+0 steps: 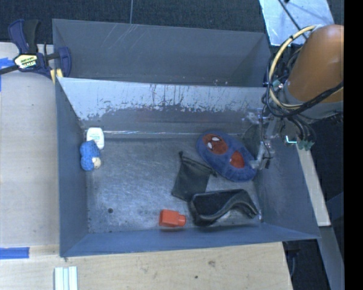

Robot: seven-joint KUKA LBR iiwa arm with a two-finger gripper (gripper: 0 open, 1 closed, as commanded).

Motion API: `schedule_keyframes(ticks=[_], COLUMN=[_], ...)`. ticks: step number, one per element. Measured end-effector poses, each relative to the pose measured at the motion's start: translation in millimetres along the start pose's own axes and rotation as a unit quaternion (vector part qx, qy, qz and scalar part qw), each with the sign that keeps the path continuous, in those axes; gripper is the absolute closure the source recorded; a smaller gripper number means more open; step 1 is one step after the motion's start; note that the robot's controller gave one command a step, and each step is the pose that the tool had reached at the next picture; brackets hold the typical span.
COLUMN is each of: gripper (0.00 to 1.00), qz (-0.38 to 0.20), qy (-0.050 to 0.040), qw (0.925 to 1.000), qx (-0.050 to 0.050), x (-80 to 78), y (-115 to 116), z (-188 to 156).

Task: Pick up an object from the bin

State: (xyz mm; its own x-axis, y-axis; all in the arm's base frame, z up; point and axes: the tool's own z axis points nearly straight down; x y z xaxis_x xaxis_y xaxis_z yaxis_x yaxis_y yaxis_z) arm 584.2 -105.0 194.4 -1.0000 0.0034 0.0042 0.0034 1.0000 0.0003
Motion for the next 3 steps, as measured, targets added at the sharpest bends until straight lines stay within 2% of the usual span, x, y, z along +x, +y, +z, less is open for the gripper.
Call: schedule_keyframes(ticks=[1,2,3], gripper=[0.00,1.00,1.00], qz=[0.096,0.094,0.109], qy=[-0.0027,-0.0133,-0.0089], qw=[0.9954,0.9955,0.9940], qx=[-0.001,0.000,0.001], x=[-7.5,-13.4,-19.6], y=[-8.3,-8.2,-17.6], z=[119.2,111.8,-83.5])
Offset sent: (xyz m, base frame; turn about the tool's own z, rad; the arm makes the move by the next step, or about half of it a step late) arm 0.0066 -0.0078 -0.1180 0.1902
